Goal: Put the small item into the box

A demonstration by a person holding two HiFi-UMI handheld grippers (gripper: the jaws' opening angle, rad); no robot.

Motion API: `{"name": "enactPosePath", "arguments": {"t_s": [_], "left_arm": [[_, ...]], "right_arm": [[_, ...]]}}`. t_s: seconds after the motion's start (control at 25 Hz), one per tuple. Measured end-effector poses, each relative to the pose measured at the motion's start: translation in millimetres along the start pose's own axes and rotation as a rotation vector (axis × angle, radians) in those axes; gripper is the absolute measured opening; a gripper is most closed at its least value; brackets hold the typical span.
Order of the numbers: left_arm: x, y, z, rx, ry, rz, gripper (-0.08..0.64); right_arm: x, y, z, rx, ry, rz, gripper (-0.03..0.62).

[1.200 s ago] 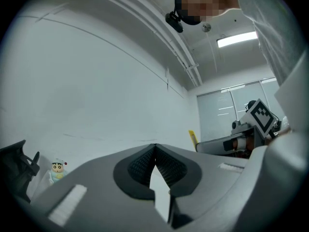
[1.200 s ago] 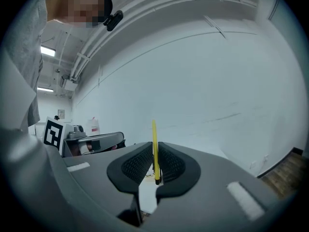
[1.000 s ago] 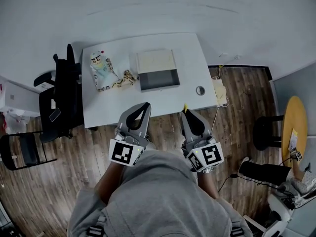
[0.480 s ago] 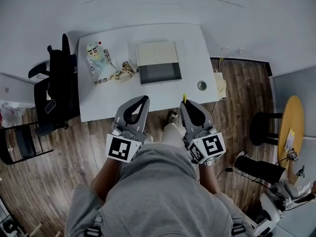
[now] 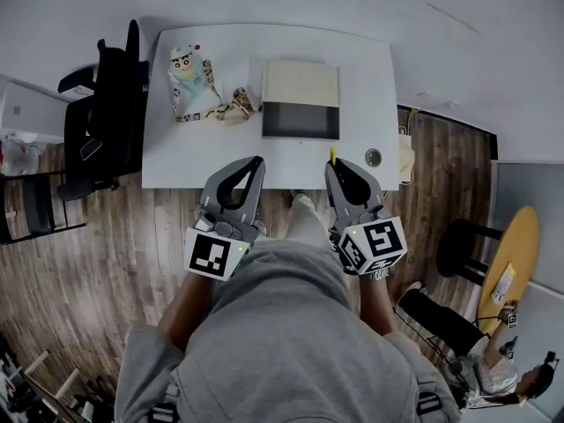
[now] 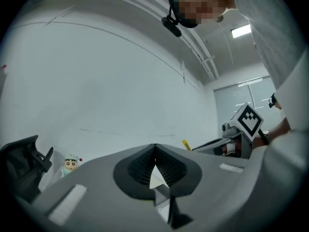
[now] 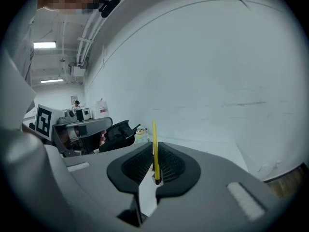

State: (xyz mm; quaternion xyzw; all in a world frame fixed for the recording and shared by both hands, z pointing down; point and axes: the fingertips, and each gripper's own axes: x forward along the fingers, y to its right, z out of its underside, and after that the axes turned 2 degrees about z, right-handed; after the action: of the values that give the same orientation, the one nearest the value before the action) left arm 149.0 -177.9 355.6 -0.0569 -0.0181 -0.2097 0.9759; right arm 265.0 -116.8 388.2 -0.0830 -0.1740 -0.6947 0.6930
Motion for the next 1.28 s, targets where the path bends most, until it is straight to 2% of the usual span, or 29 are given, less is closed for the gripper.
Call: {"name": "enactPosePath", "arguments": {"t_s": [0.2,0.32,0.56,0.8,1.28], "left_arm": [[18.0,-11.9,1.8,-0.016,-0.002,-0.077,0.003],[32.0,-18.4,-1.9,-0.019,0.037,-0.116,0.003],[52.7,-20.7,7.0,-0.03,-0.002,-0.164,0.003],[65.6,-29.3,7.0,-0.037,0.011,-0.233,0.003],[61.4,-40.4,17.2,-0.056,-0.025,-0.359,0.003]], "right_arm": [[22.4,19.8,-1.8,-0.037,-0.066,-0.062,0.052],[36.2,32.4,-3.7,-0.058,-0.096,-0.092,0.052],[61.5,48.9,1.2,-0.097,-0.166,-0.153,0.052],[87.9,55.8,9.8,-0.153,-0.249,-0.234,0.052],[136.6,50.5,29.0,-0.189,-0.355,-0.377,0.052]]}}
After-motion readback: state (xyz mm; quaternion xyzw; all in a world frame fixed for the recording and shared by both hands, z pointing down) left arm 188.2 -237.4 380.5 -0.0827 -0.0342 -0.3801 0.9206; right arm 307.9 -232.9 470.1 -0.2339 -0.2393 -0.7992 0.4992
